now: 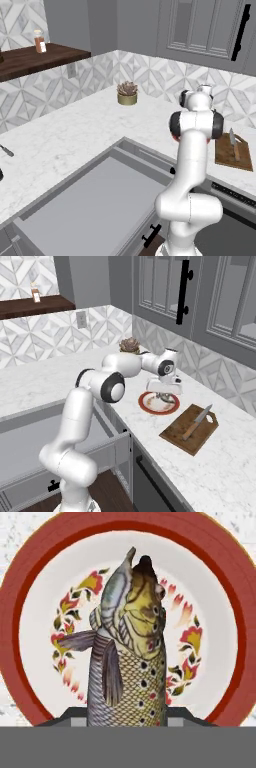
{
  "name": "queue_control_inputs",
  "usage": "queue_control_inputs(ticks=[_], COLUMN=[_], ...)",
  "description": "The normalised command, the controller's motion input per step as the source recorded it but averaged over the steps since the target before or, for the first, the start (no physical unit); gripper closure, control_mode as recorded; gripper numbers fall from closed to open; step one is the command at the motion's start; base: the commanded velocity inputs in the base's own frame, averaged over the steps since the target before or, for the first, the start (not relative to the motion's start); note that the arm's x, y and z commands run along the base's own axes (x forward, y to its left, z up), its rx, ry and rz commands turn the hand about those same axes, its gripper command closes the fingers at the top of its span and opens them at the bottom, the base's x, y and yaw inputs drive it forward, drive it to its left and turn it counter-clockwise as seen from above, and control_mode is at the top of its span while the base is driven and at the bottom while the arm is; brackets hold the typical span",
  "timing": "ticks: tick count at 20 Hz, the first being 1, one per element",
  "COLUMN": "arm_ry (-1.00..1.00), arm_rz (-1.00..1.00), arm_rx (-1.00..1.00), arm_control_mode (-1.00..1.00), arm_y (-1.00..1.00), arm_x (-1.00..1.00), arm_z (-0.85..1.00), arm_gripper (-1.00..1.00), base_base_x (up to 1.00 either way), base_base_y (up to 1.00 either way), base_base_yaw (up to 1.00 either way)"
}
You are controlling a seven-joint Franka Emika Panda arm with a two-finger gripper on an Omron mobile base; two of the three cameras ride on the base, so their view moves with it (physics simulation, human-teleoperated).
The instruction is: Pick up the knife from the drawer and place it on the cutting board. Then place the meat from the plate to the cutting board.
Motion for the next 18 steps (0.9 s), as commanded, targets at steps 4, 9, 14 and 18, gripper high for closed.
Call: queue_control_inputs(ticks=[4, 9, 14, 18], arm_ry=[0.00, 0.00, 0.00, 0.00], arm_rz=[-0.01, -0.05, -0.02, -0.04], arm_rx=[0.00, 0.00, 0.00, 0.00], arm_control_mode=[-1.00, -1.00, -1.00, -1.00], arm_y=[-0.36, -0.46, -0.65, -0.58], arm_x=[-0.98, -0.92, -0.50, -0.14], arm_z=[0.50, 0.13, 0.00, 0.00], arm_gripper=[1.00, 1.00, 1.00, 1.00], base_base_x=[0.00, 0.00, 0.00, 0.00], base_base_y=[0.00, 0.00, 0.00, 0.00], base_base_yaw=[0.00, 0.00, 0.00, 0.00])
